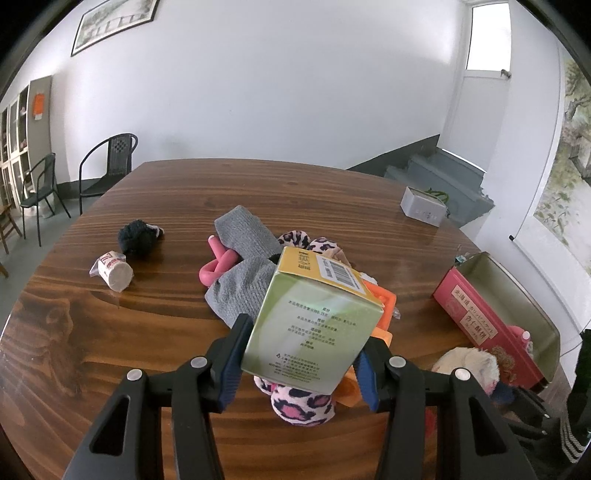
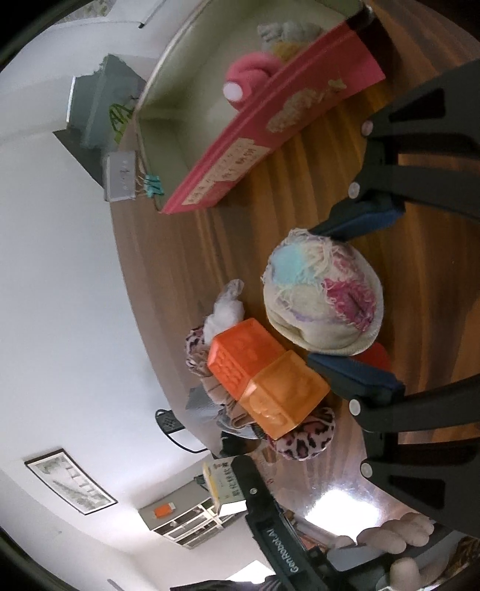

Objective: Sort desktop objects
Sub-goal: 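Carry the knitted ball into the pink box and release while the left tool carries the yellow box over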

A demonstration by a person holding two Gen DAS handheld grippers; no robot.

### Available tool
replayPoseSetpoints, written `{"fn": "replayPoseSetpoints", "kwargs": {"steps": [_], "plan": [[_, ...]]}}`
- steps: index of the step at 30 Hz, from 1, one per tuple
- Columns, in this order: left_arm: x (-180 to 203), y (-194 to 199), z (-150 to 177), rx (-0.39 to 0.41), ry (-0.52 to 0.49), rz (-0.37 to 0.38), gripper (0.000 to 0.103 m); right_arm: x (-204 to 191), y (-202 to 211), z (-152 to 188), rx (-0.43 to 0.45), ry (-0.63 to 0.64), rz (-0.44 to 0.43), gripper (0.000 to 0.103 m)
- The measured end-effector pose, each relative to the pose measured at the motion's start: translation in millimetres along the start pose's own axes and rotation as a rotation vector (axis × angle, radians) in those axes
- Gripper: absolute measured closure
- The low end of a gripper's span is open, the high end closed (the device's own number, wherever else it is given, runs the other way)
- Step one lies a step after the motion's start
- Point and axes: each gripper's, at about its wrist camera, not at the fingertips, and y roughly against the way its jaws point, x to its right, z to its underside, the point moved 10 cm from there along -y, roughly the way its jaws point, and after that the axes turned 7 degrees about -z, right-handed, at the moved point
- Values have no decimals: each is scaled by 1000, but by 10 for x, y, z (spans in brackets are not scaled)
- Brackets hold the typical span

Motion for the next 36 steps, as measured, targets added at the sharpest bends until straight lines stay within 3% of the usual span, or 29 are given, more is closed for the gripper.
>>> {"fn": "replayPoseSetpoints", "kwargs": {"steps": [10, 21, 28, 36], "plan": [[-16, 13, -19, 14, 12, 0, 51, -9, 429, -236, 175, 65, 88, 40], [163, 101, -65, 29, 12, 32, 51, 684, 1181, -527, 354, -38, 255, 40], [515, 150, -63, 28, -33, 64, 51, 1135, 1449, -576, 396, -105, 339, 40], [1029, 227, -97, 34, -107, 107, 51, 1523, 1427, -650, 390, -127, 389, 38]]}}
